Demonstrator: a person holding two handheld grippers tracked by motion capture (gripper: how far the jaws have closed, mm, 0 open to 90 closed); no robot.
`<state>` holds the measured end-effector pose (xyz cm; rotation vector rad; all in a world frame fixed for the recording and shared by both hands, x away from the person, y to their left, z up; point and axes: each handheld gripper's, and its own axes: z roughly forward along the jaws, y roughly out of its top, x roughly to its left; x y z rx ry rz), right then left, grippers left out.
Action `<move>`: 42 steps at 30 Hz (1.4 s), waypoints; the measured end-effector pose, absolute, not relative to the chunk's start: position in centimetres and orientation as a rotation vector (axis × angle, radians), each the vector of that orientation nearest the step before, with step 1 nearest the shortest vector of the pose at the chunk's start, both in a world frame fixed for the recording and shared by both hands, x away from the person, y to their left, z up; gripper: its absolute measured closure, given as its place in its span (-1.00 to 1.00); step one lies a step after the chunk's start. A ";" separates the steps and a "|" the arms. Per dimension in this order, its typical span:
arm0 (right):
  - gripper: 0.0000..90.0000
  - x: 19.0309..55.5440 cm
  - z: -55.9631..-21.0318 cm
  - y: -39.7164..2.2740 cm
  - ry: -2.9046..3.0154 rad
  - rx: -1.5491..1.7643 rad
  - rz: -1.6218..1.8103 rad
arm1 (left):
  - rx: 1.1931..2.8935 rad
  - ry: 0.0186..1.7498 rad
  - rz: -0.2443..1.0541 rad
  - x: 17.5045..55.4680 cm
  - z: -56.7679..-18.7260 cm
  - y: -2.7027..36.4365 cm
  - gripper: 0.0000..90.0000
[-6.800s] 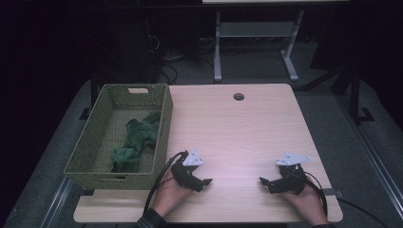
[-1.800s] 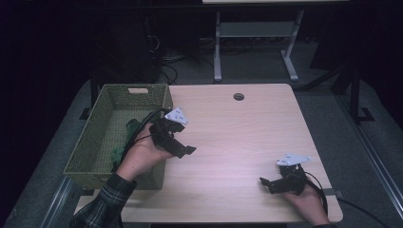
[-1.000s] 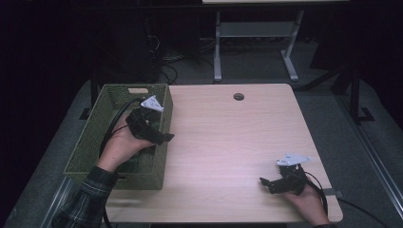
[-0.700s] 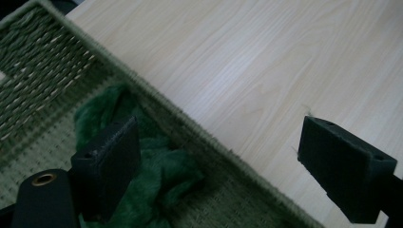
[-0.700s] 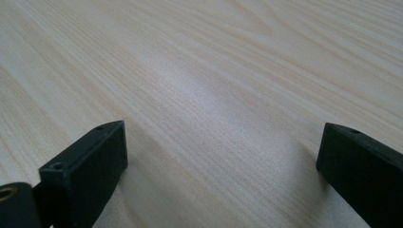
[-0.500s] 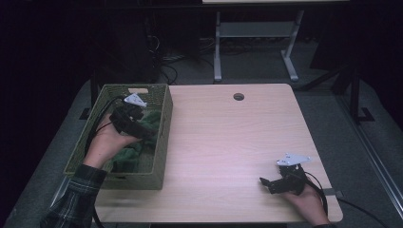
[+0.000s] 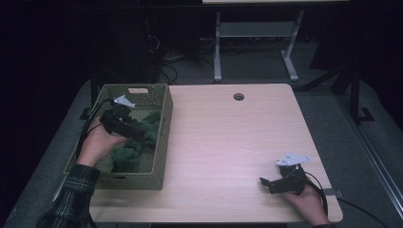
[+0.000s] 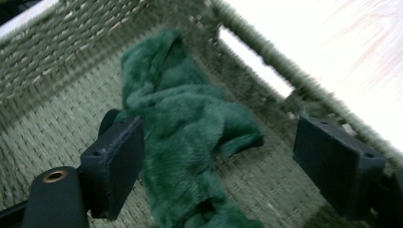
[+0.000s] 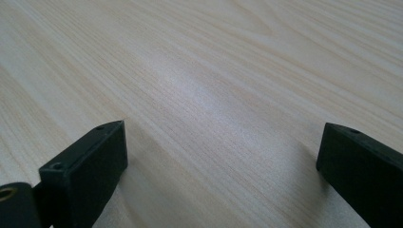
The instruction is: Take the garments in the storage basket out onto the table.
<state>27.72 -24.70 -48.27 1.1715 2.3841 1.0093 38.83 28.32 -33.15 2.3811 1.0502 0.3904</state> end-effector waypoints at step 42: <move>-0.95 27.8 -48.3 -24.7 2.383 1.165 1.010 | 2.581 1.069 0.200 41.6 -39.5 29.6 0.64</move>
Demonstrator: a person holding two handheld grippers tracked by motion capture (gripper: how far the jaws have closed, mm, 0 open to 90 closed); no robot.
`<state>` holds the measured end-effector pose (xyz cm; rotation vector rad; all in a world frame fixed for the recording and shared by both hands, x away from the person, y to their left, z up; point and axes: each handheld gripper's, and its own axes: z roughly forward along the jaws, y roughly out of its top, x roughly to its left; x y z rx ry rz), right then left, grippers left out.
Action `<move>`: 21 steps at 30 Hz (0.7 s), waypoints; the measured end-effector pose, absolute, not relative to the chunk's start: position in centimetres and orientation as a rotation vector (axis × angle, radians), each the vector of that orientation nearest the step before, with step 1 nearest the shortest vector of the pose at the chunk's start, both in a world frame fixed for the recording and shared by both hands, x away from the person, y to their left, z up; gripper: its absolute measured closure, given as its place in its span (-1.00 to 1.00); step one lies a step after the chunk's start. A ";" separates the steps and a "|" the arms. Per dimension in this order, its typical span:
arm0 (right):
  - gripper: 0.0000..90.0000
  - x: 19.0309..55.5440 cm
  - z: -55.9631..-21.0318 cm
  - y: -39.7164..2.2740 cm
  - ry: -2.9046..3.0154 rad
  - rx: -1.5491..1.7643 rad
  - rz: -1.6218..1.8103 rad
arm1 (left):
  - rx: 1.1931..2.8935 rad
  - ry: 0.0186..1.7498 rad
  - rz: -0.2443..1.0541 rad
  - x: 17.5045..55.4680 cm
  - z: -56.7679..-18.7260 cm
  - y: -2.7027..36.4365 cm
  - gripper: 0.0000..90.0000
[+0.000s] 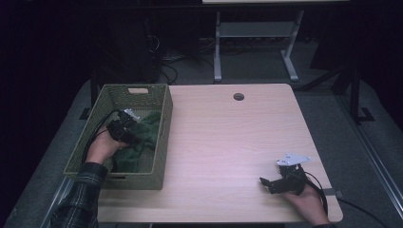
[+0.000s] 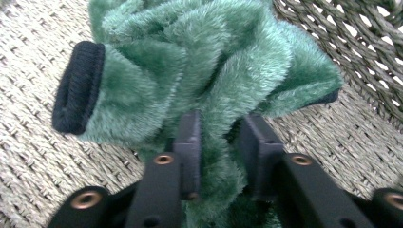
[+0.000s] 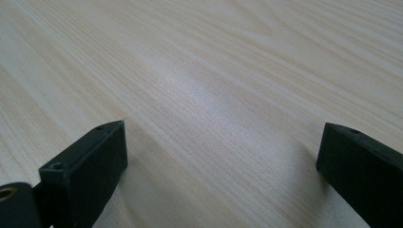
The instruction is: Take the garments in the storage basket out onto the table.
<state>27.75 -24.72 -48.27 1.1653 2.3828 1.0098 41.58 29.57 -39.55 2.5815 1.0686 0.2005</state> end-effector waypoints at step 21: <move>-0.94 27.7 -48.3 -24.7 2.381 1.177 1.008 | 2.559 1.126 0.212 41.1 -33.9 30.8 0.92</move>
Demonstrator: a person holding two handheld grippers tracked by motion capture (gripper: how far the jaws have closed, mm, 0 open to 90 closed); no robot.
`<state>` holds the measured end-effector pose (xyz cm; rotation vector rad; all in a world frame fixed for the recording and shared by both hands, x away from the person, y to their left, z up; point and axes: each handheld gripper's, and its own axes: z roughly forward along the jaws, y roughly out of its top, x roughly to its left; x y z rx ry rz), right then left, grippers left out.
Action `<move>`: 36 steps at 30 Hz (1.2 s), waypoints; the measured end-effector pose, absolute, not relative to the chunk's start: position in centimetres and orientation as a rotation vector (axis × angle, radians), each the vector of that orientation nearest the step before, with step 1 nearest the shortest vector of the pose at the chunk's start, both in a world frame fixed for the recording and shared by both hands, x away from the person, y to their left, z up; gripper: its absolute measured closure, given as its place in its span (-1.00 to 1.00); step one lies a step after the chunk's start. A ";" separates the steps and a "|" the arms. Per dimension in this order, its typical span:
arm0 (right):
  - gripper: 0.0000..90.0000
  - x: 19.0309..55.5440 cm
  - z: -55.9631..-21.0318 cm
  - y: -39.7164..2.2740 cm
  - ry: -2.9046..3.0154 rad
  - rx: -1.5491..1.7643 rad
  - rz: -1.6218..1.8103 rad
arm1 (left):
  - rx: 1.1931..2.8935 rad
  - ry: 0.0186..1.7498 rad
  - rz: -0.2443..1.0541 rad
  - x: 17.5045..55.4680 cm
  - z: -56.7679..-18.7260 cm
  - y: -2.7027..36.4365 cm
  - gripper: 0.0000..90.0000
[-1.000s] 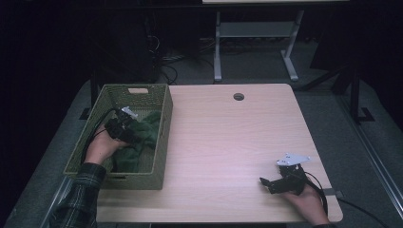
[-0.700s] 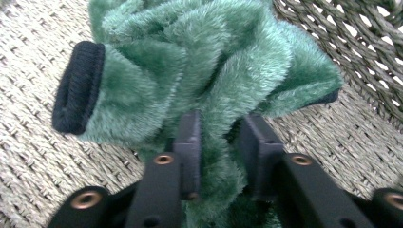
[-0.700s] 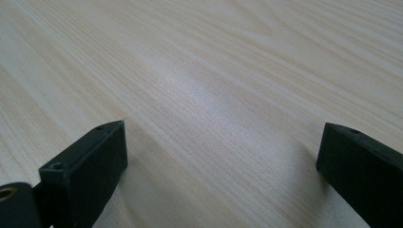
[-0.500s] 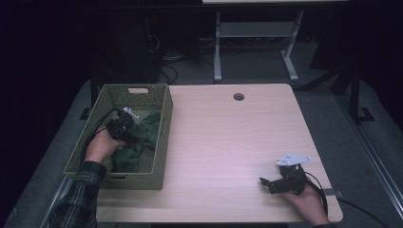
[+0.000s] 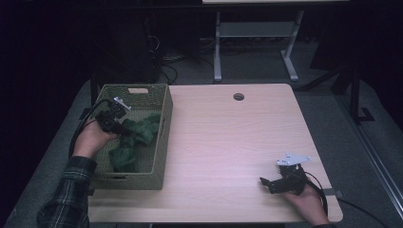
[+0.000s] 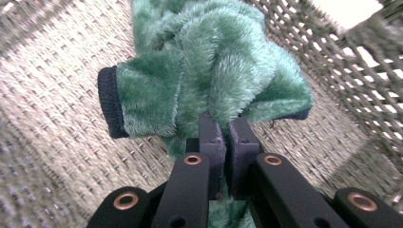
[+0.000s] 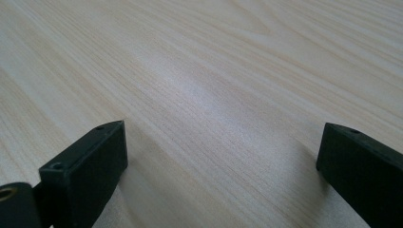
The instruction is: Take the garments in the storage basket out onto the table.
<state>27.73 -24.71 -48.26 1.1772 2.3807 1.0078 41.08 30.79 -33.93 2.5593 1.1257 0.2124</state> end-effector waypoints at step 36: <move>-0.94 27.7 -48.3 -24.7 2.378 1.174 1.009 | 2.416 1.087 0.322 39.0 -18.2 30.9 0.93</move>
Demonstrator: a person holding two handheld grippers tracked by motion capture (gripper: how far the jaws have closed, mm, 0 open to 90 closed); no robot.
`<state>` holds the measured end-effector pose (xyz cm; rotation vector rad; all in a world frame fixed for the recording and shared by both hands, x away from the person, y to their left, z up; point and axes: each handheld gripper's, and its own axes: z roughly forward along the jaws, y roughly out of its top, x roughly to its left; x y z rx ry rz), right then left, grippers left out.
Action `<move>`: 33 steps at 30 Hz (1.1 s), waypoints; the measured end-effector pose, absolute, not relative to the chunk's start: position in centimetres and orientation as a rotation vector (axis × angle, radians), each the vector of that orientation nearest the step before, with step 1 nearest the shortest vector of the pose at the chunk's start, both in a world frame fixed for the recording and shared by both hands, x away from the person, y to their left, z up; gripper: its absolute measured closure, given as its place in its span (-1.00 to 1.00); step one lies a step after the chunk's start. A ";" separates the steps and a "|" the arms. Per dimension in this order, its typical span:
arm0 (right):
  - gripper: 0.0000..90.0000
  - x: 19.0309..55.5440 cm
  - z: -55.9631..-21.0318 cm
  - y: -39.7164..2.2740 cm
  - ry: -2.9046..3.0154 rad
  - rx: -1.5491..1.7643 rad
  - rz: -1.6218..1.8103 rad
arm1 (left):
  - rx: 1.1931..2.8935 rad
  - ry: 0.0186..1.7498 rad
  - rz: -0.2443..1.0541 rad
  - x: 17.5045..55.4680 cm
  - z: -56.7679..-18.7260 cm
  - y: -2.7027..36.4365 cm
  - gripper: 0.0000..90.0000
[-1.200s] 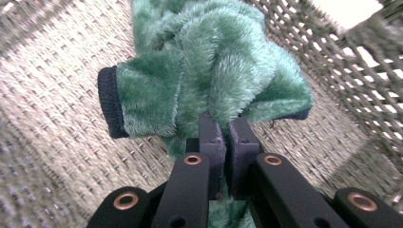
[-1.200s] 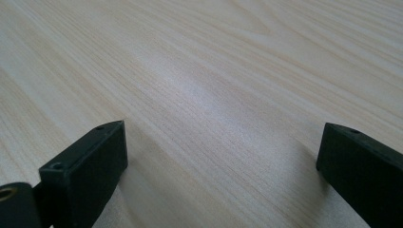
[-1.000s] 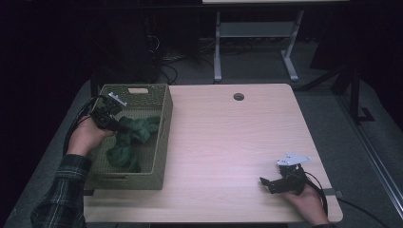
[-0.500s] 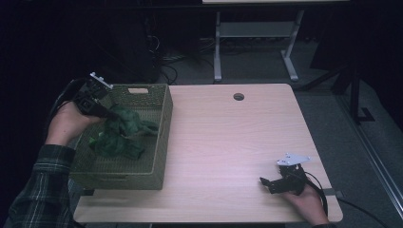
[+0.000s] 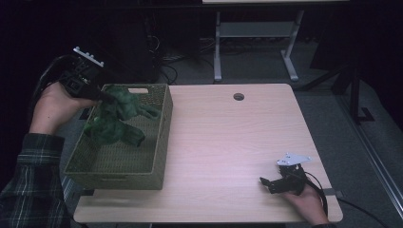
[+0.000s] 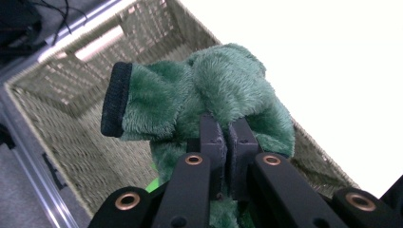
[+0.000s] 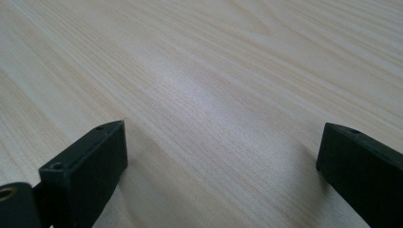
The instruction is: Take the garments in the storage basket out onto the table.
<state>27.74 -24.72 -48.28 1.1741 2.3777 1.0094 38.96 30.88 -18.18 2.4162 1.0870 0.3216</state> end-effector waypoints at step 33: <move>-0.94 27.7 -48.3 -24.7 2.379 1.177 1.008 | 2.376 0.800 0.284 38.2 -16.8 18.3 0.94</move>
